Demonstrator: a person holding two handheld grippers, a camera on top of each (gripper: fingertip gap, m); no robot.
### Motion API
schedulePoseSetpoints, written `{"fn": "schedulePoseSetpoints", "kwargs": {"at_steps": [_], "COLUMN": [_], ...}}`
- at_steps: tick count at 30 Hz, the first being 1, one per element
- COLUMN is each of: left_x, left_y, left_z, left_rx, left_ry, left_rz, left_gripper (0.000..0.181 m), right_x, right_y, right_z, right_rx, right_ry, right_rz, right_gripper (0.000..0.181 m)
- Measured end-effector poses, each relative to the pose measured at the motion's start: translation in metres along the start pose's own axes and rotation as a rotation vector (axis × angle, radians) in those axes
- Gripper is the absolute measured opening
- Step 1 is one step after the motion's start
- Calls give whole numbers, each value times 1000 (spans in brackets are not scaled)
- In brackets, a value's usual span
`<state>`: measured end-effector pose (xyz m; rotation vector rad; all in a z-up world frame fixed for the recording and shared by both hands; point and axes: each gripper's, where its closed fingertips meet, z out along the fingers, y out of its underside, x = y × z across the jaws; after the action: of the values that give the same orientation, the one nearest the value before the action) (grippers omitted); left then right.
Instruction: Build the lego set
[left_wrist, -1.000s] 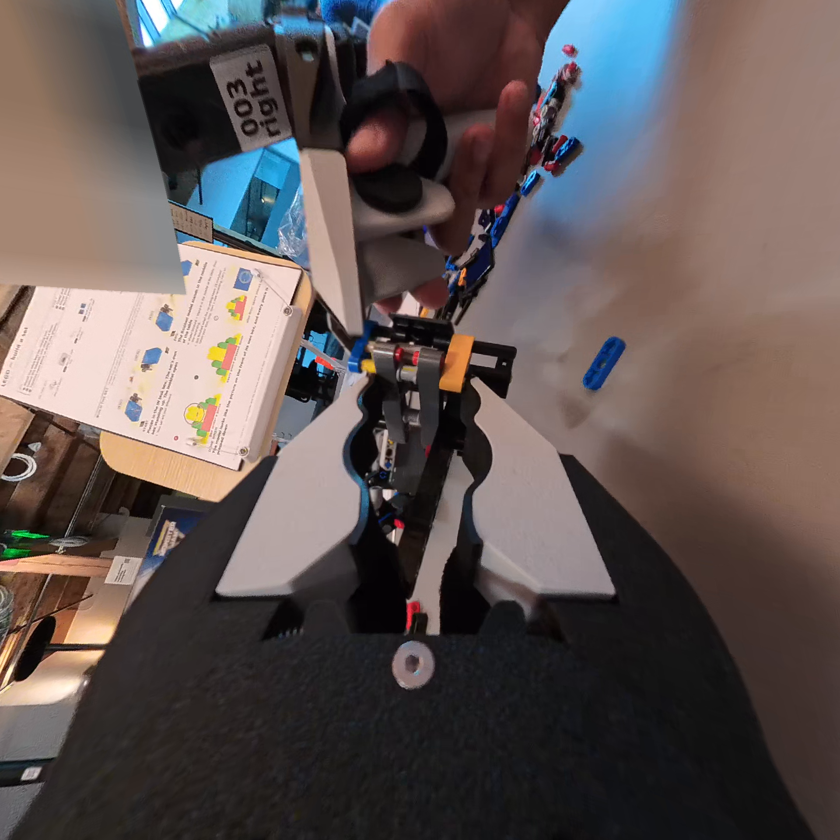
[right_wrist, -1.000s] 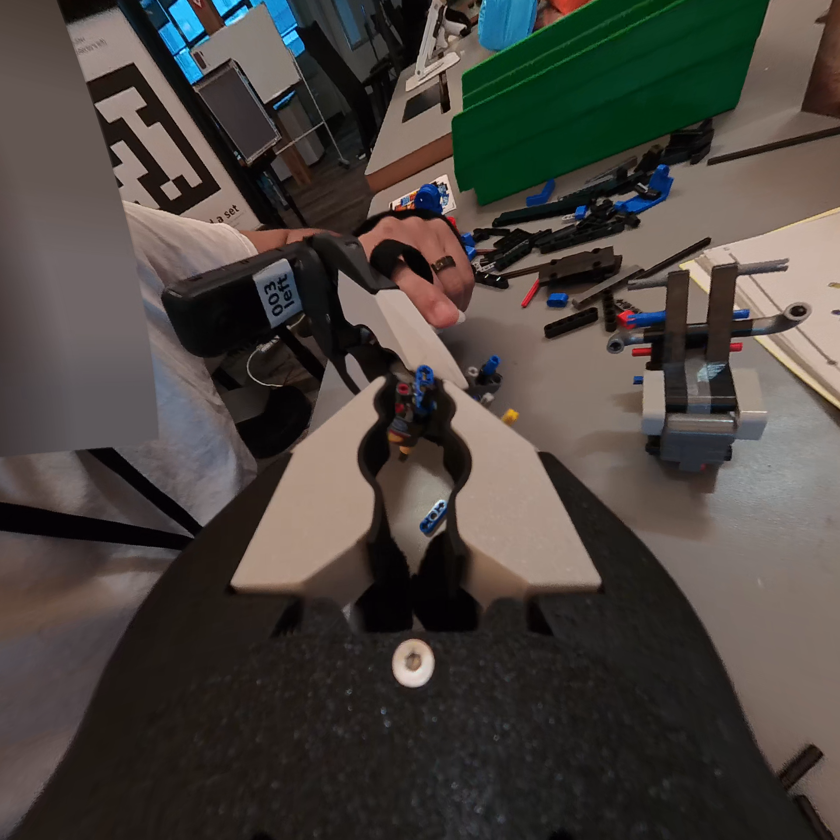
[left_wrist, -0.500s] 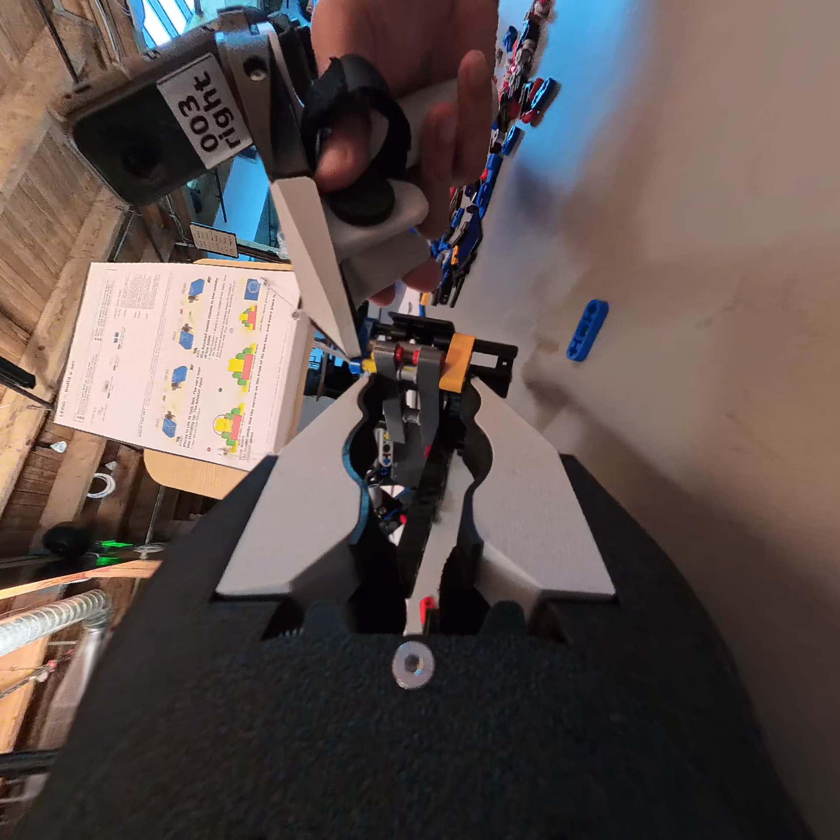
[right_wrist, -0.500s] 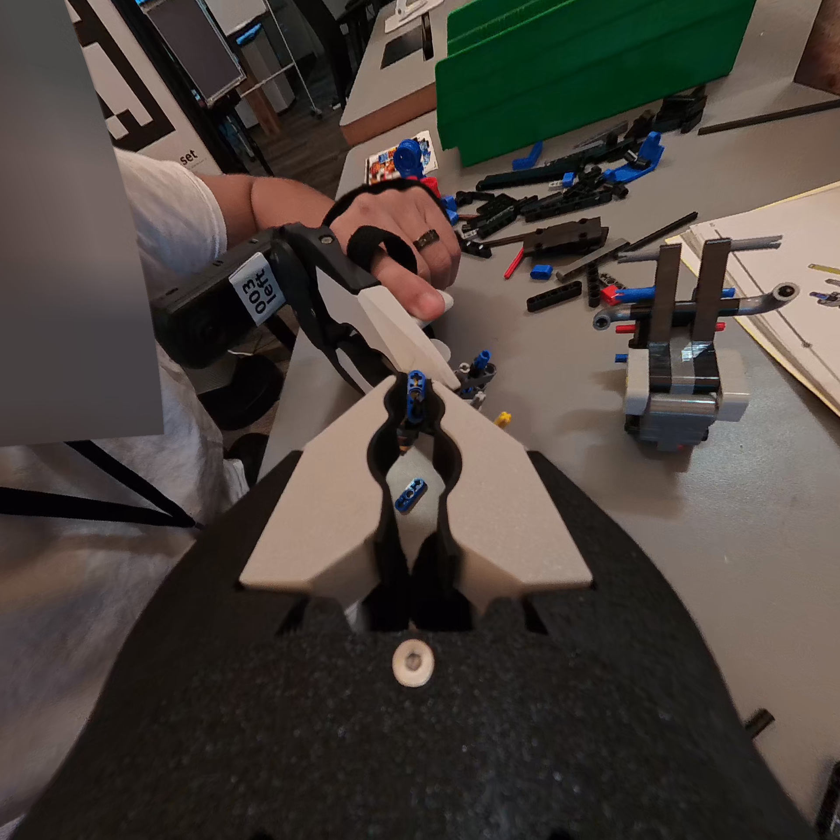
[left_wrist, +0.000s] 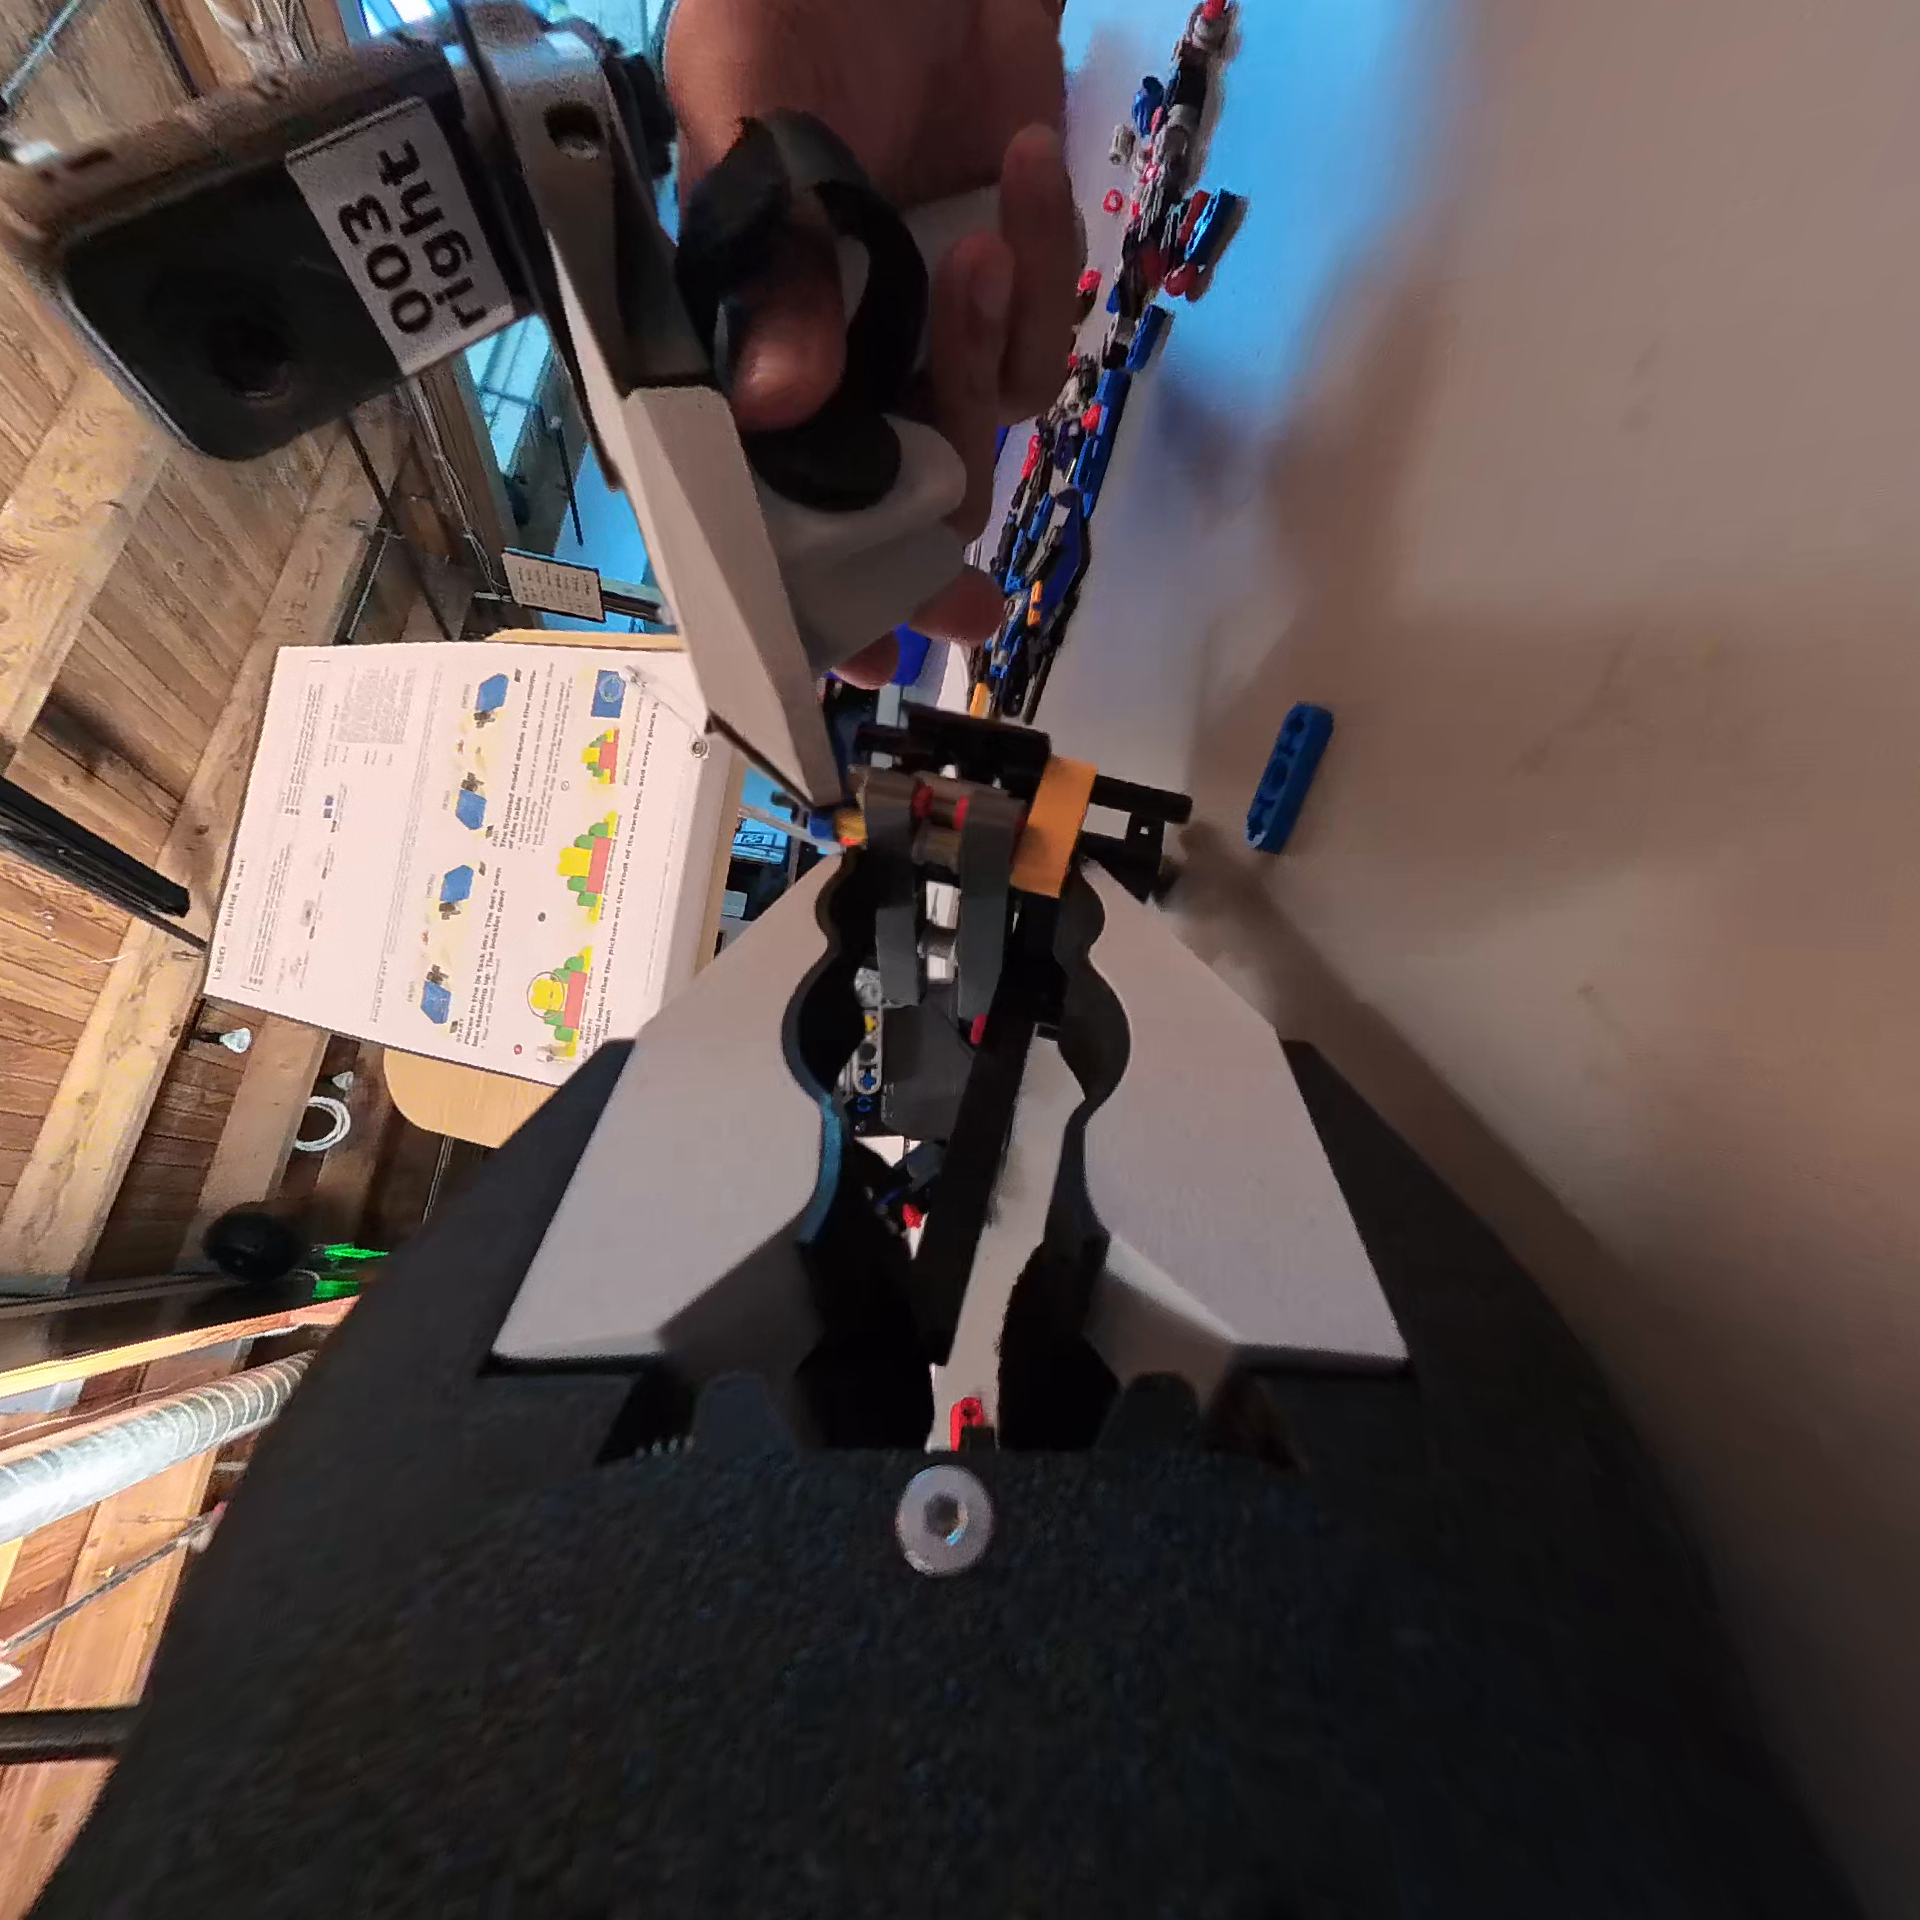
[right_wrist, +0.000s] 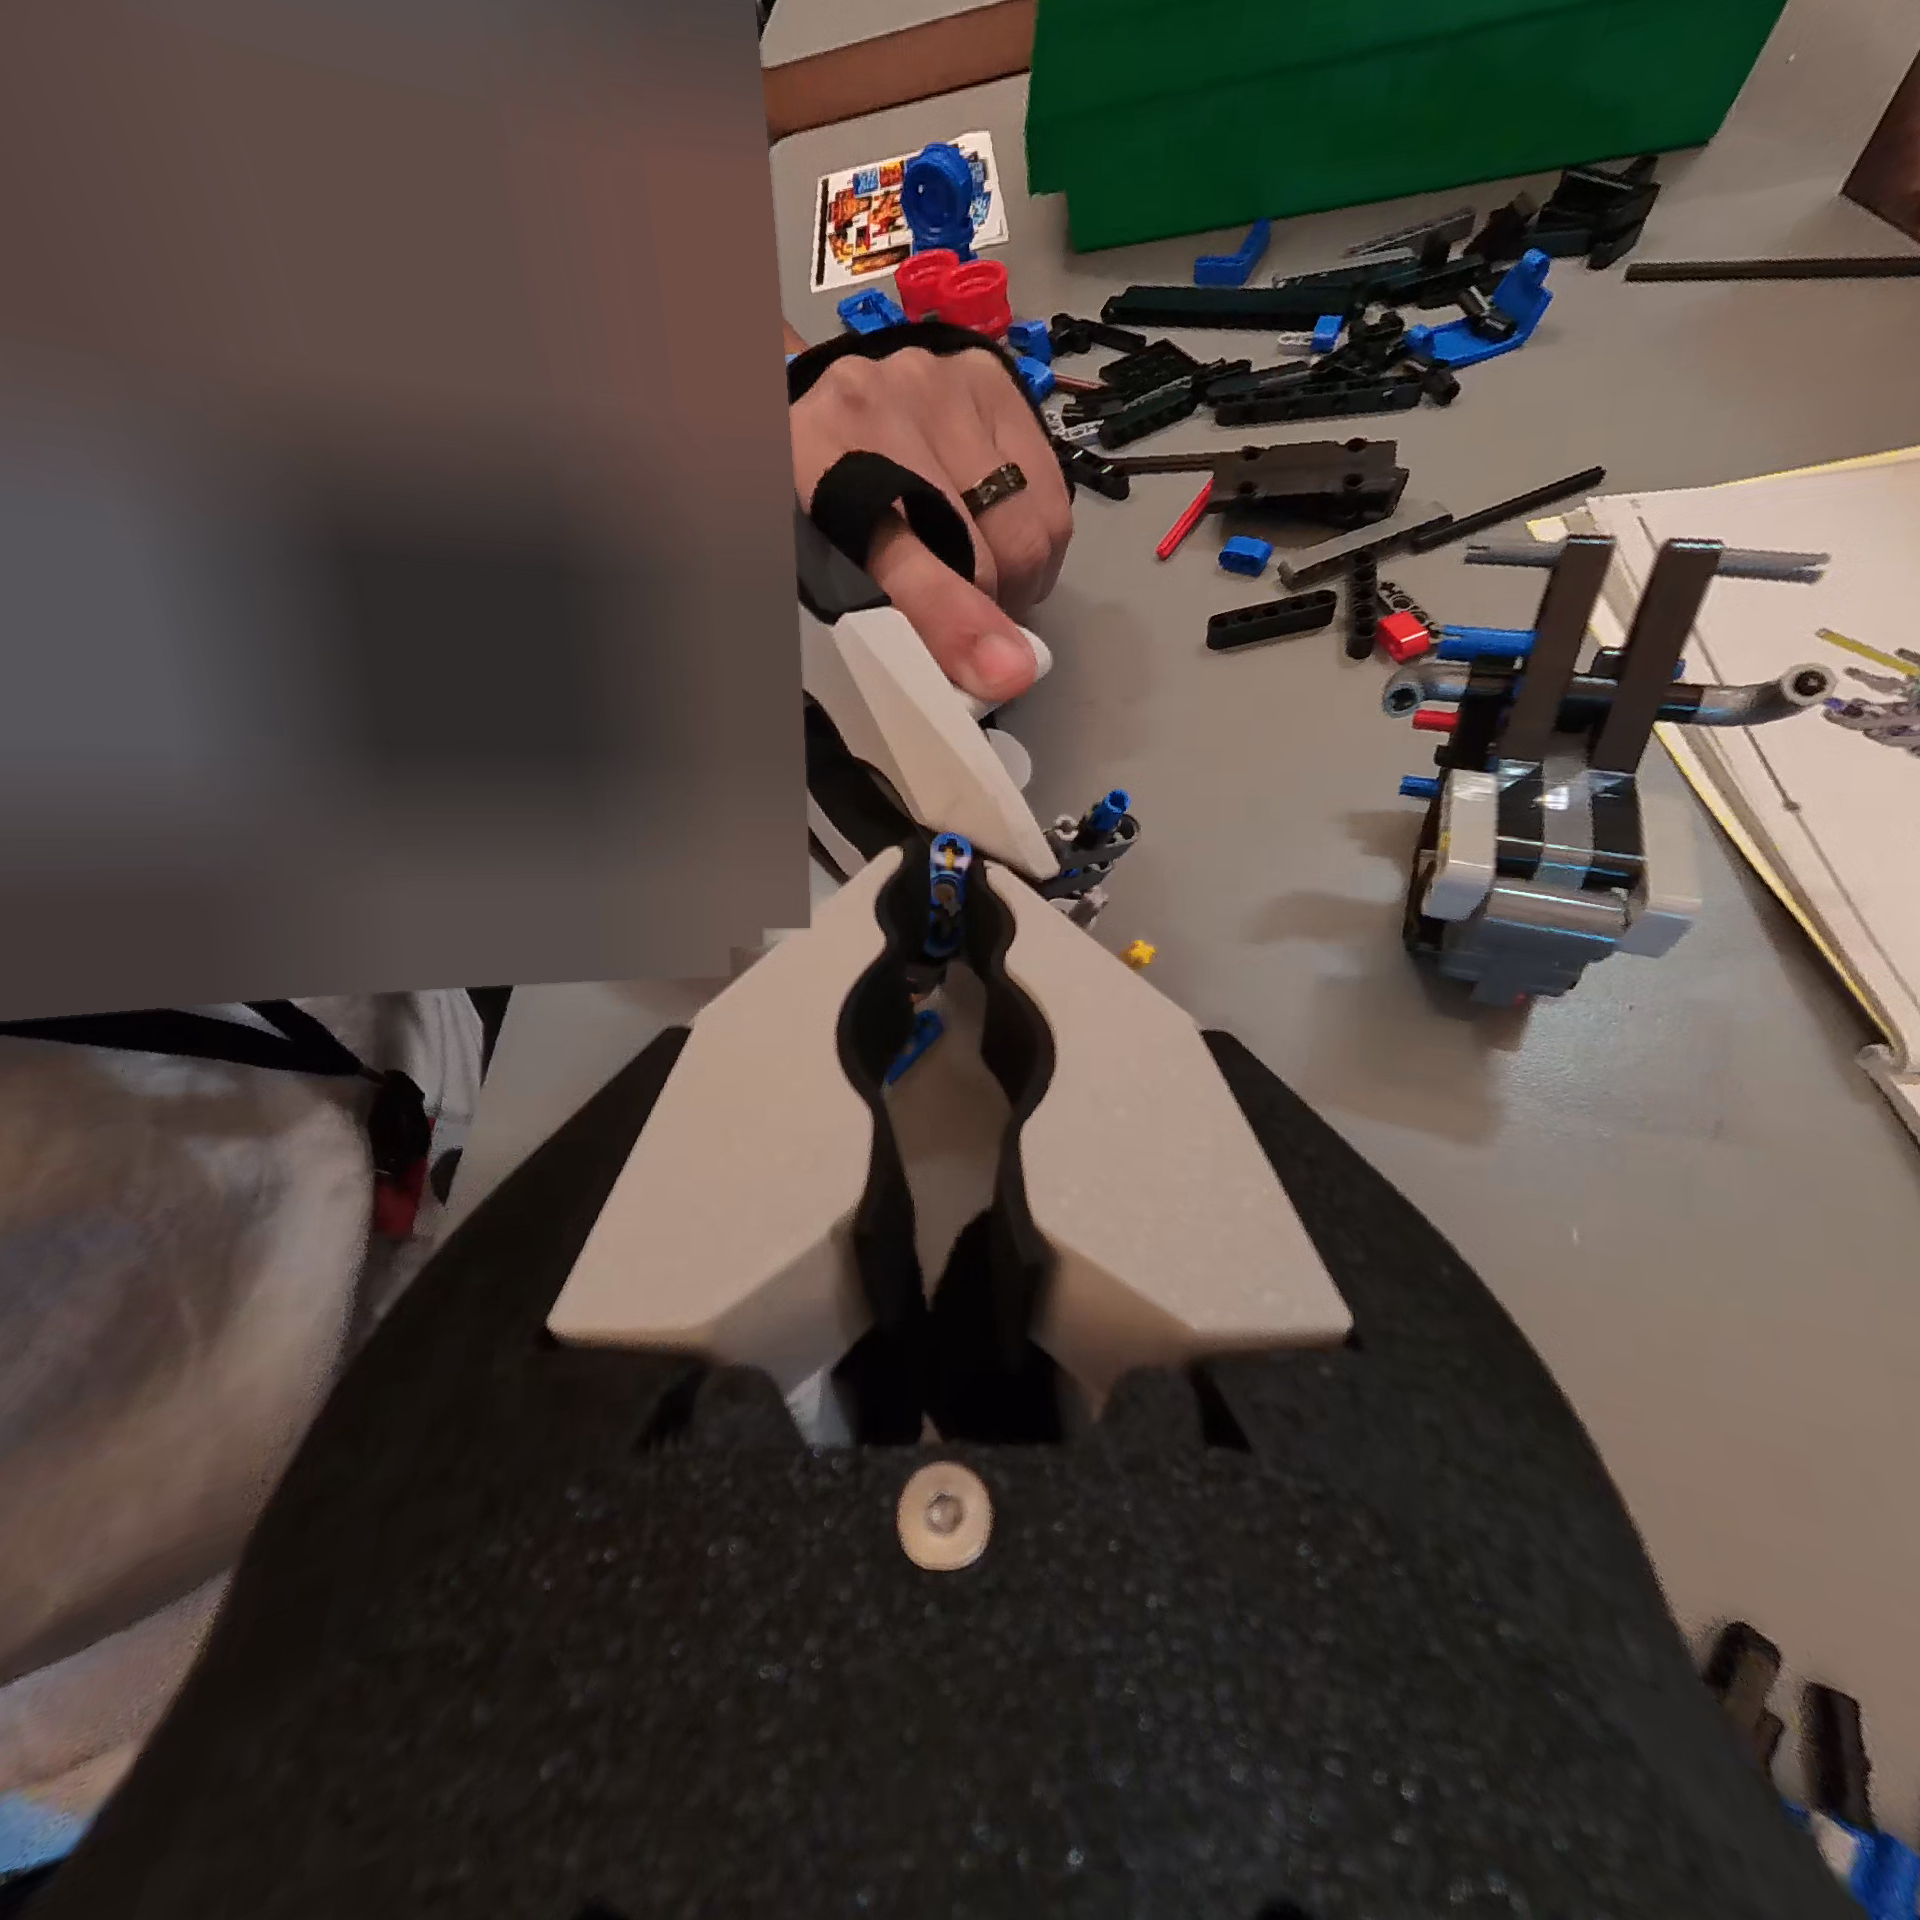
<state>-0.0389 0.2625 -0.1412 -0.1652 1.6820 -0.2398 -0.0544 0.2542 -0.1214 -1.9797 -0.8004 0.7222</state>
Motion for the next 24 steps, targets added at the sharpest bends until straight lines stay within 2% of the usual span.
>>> {"fn": "schedulePoseSetpoints", "kwargs": {"at_steps": [8, 24], "left_x": [2, 4], "left_y": [-1, -2], "left_z": [0, 0], "left_rx": [-7, -17], "left_ry": [-9, 1], "left_rz": [66, 73], "left_gripper": [34, 34], "right_x": [-5, -6], "right_y": [5, 9], "right_z": [2, 2], "right_rx": [-34, -84], "right_ry": [-4, 44], "right_rz": [-53, -122], "right_gripper": [6, 6]}}
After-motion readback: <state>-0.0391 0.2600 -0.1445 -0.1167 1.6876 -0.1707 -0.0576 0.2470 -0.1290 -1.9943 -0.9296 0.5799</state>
